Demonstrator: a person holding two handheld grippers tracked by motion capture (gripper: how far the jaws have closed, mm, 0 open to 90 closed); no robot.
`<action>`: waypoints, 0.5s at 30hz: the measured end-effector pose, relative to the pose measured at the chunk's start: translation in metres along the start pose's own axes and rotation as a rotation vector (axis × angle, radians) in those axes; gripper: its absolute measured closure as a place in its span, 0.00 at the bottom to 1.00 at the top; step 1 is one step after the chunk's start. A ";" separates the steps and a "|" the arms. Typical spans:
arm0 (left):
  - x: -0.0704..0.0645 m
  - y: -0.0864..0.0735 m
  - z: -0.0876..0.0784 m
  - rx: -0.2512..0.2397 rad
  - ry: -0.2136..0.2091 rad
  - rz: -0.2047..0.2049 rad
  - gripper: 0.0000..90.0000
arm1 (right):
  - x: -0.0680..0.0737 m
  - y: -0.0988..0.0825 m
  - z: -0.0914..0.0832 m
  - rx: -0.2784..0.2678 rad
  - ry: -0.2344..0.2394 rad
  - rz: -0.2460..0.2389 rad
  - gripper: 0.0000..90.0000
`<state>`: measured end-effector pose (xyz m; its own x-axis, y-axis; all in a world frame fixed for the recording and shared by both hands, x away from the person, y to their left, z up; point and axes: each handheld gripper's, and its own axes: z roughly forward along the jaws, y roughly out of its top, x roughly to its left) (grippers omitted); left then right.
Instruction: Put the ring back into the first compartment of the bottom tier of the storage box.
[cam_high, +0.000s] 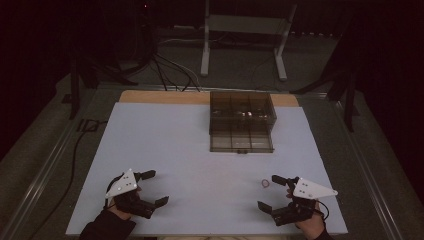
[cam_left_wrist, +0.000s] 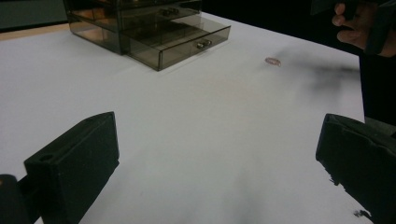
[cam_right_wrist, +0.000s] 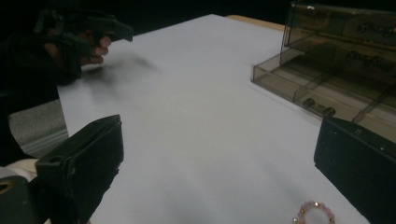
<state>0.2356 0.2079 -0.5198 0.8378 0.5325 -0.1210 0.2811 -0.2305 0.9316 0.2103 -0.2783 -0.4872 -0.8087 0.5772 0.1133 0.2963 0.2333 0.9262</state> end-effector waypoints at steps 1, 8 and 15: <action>0.000 0.000 0.000 0.002 -0.002 0.003 0.01 | 0.000 0.001 -0.001 -0.005 0.001 -0.001 0.00; 0.001 -0.001 0.000 0.000 -0.001 -0.005 0.01 | 0.000 0.011 -0.005 -0.039 -0.014 -0.010 0.00; 0.001 -0.001 0.000 0.001 -0.003 -0.007 0.01 | -0.004 0.016 -0.006 -0.055 -0.042 -0.008 0.00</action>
<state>0.2366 0.2085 -0.5206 0.8371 0.5318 -0.1284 0.2875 -0.2279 0.9303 0.2149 -0.2814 -0.4710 -0.7885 0.6082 0.0915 0.2606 0.1956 0.9454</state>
